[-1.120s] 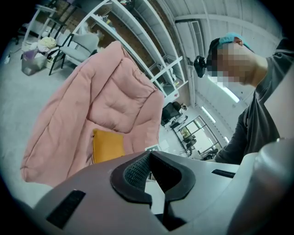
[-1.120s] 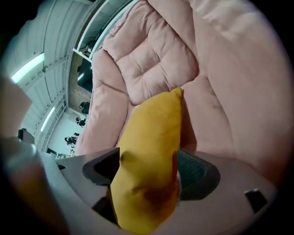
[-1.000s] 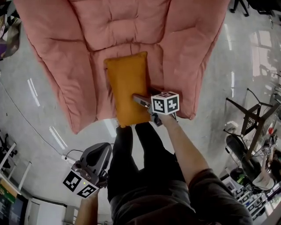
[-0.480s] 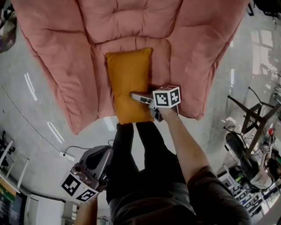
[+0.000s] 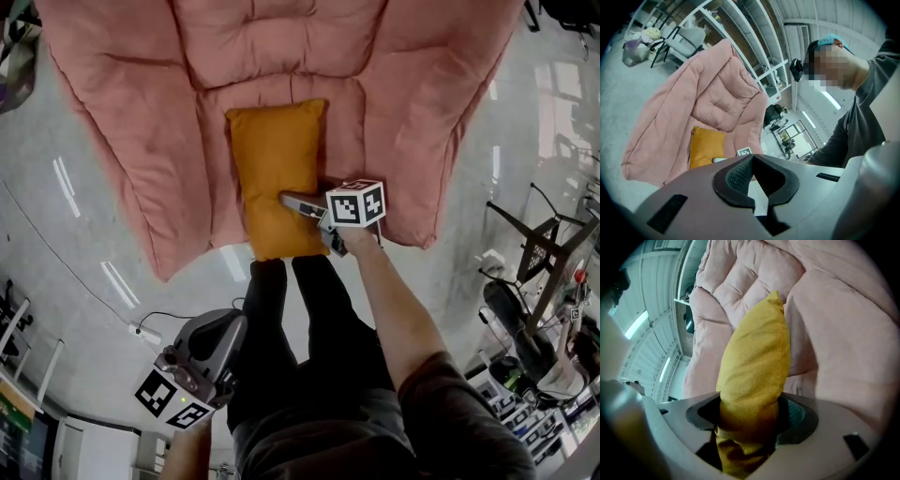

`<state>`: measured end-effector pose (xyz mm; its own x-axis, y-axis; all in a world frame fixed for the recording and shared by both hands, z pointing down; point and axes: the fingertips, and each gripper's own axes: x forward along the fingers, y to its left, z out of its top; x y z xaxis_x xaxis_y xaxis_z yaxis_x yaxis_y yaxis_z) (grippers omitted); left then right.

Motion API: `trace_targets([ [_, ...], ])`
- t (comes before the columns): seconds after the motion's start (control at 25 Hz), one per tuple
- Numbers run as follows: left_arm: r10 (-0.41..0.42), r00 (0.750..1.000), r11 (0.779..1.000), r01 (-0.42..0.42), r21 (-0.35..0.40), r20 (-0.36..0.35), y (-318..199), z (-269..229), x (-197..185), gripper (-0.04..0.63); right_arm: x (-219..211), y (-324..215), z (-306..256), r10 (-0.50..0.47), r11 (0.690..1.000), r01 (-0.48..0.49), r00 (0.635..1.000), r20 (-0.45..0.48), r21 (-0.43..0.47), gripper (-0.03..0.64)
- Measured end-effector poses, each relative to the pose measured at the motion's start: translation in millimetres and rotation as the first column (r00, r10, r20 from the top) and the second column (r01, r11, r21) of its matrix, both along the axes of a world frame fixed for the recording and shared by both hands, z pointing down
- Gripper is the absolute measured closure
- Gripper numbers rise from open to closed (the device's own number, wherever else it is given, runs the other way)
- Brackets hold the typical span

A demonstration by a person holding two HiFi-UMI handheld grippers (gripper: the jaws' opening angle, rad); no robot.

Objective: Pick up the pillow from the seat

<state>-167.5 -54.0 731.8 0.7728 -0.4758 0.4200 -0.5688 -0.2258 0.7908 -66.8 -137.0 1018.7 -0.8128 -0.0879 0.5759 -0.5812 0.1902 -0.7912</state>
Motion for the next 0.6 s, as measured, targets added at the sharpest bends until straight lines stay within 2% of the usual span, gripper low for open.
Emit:
trace_targets([
  [0.24, -0.004, 1.000, 1.000, 0.004, 0.016, 0.000, 5, -7, -2, 0.586, -3, 0, -11, -0.004, 1.000, 0.005, 1.000, -0.018, 0.030, 0.314],
  [0.6, -0.016, 1.000, 0.998, 0.016, 0.062, 0.004, 4, -32, -6, 0.586, -2, 1, -27, -0.014, 0.999, 0.017, 0.998, -0.063, 0.045, 0.345],
])
